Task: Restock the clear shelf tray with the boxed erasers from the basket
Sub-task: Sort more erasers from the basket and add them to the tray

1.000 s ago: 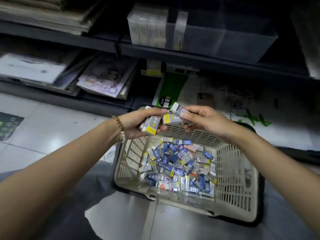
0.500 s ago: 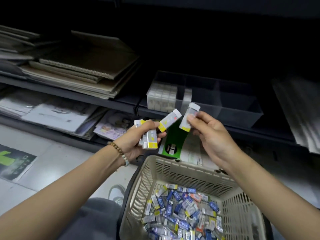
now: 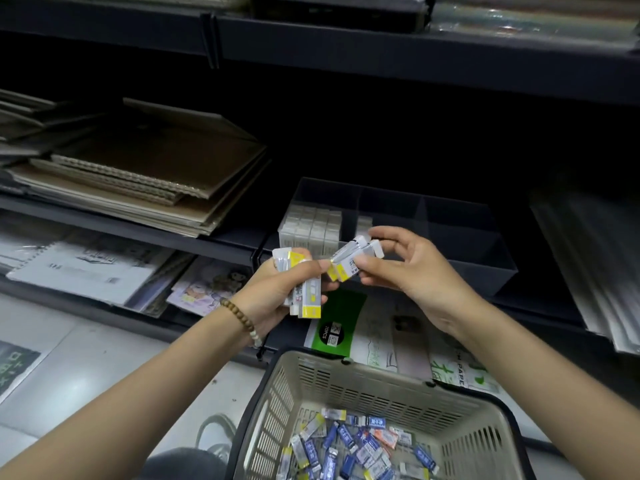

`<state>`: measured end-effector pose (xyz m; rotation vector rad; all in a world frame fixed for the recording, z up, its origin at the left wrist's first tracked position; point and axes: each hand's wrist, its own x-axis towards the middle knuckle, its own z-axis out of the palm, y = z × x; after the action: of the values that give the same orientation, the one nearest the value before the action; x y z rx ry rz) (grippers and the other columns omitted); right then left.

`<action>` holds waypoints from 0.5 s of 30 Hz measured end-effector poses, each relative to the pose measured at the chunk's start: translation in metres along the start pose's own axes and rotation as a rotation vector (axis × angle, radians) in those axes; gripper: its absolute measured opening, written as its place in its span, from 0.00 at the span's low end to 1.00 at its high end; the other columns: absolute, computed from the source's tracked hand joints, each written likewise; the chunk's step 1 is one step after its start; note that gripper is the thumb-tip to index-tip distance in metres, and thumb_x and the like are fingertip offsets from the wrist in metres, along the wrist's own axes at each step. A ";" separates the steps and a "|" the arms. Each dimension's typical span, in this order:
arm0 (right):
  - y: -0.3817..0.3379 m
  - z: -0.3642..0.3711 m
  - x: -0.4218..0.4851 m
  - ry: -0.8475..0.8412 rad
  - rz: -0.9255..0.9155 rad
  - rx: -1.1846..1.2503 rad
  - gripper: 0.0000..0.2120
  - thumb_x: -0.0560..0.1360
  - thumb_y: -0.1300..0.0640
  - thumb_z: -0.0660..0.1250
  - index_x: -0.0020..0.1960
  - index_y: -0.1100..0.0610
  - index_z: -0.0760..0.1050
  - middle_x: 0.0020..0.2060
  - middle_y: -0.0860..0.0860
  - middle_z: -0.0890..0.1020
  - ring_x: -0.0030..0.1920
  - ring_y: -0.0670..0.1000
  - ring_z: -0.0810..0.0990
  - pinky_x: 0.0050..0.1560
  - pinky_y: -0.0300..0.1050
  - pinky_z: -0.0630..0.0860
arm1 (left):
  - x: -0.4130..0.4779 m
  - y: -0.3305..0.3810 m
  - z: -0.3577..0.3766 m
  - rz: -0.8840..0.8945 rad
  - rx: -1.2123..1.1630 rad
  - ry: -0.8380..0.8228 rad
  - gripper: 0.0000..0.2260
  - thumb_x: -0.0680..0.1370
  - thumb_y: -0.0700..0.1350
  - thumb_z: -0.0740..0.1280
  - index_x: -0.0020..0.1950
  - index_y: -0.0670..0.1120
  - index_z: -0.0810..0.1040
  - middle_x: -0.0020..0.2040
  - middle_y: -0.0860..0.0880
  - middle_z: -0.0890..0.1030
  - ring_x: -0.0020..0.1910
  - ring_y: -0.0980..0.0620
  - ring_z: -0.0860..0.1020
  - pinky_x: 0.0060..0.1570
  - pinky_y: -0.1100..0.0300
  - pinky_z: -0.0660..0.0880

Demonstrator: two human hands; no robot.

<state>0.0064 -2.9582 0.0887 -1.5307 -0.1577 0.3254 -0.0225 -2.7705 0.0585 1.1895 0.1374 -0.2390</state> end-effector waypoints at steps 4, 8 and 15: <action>-0.011 -0.010 0.006 -0.044 0.006 -0.026 0.13 0.67 0.62 0.74 0.50 0.51 0.80 0.45 0.52 0.85 0.39 0.48 0.84 0.39 0.32 0.78 | 0.009 0.007 0.005 0.006 0.026 -0.065 0.11 0.64 0.46 0.73 0.37 0.47 0.72 0.44 0.45 0.85 0.43 0.50 0.84 0.33 0.63 0.78; -0.024 -0.023 0.014 -0.073 0.009 -0.005 0.16 0.64 0.60 0.75 0.51 0.54 0.79 0.44 0.52 0.85 0.41 0.49 0.84 0.39 0.33 0.79 | 0.022 0.012 0.017 0.022 -0.037 -0.076 0.09 0.63 0.46 0.74 0.37 0.47 0.75 0.43 0.46 0.85 0.41 0.51 0.84 0.33 0.63 0.78; -0.054 -0.060 0.041 0.030 -0.134 -0.402 0.16 0.67 0.64 0.73 0.53 0.58 0.72 0.45 0.53 0.80 0.38 0.47 0.82 0.38 0.35 0.80 | 0.042 0.018 0.024 0.072 -0.020 0.019 0.07 0.60 0.49 0.77 0.33 0.47 0.84 0.44 0.46 0.85 0.42 0.49 0.84 0.36 0.59 0.79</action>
<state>0.0693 -3.0034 0.1357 -1.9105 -0.3151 0.1684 0.0222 -2.7913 0.0737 1.1749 0.1132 -0.1634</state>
